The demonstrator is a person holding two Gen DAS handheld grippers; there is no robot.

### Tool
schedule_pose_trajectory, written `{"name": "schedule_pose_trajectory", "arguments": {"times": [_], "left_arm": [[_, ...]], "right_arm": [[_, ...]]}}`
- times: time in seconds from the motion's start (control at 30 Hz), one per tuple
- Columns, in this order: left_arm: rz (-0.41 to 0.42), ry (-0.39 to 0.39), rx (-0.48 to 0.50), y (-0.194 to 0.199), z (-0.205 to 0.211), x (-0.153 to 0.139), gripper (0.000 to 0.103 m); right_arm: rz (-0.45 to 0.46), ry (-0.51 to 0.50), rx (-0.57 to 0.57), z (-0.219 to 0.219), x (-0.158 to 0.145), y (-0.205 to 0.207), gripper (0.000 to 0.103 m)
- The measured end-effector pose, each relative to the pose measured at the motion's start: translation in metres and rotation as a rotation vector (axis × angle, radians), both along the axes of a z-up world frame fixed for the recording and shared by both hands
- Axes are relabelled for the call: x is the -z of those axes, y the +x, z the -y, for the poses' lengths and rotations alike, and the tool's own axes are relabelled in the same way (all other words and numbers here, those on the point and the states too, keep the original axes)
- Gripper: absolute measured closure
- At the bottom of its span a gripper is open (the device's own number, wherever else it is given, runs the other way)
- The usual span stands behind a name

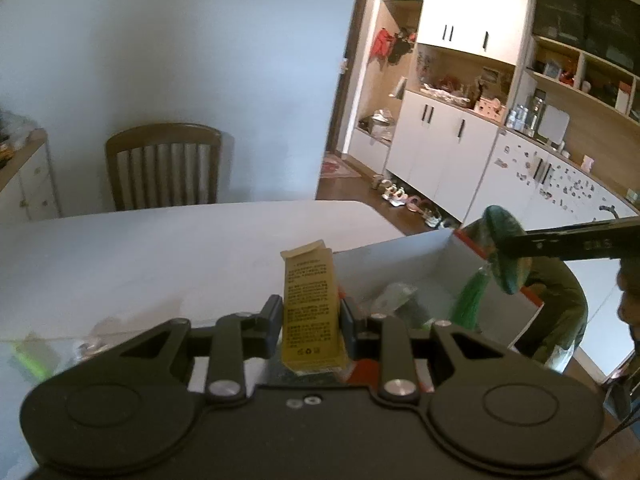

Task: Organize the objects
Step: 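Carry the pouch and yellow box into the red box and release both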

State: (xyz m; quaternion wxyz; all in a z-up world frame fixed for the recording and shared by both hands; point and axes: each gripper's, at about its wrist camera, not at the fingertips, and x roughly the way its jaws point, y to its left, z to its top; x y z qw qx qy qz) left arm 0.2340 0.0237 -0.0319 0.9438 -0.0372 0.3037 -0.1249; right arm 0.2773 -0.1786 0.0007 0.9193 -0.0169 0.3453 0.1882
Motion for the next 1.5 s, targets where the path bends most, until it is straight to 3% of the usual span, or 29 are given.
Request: {"name": "schedule_pose_trajectory", "arguments": {"times": [0.33, 0.57, 0.73, 1.1, 1.27, 1.5], "left_arm": [[-0.064, 0.04, 0.078, 0.043, 0.084, 0.015, 0.074], [-0.149, 0.066, 0.12, 0.064, 0.127, 0.04, 0.073], [-0.209, 0.129, 0.121, 0.081, 0.149, 0.063, 0.073], [-0.362, 0.278, 0.074, 0.116, 0.166, 0.099, 0.073], [-0.465, 0.292, 0.074, 0.127, 0.169, 0.114, 0.073], [-0.52, 0.301, 0.084, 0.135, 0.173, 0.123, 0.073]], "right_arm": [[-0.058, -0.039, 0.015, 0.046, 0.03, 0.052, 0.061], [-0.136, -0.079, -0.008, 0.059, 0.063, 0.069, 0.061], [-0.196, -0.103, -0.049, 0.056, 0.091, 0.076, 0.061], [-0.282, -0.166, -0.141, 0.039, 0.125, 0.081, 0.06], [-0.315, -0.177, -0.147, 0.037, 0.131, 0.086, 0.06], [-0.324, -0.165, -0.148, 0.04, 0.133, 0.089, 0.057]]}}
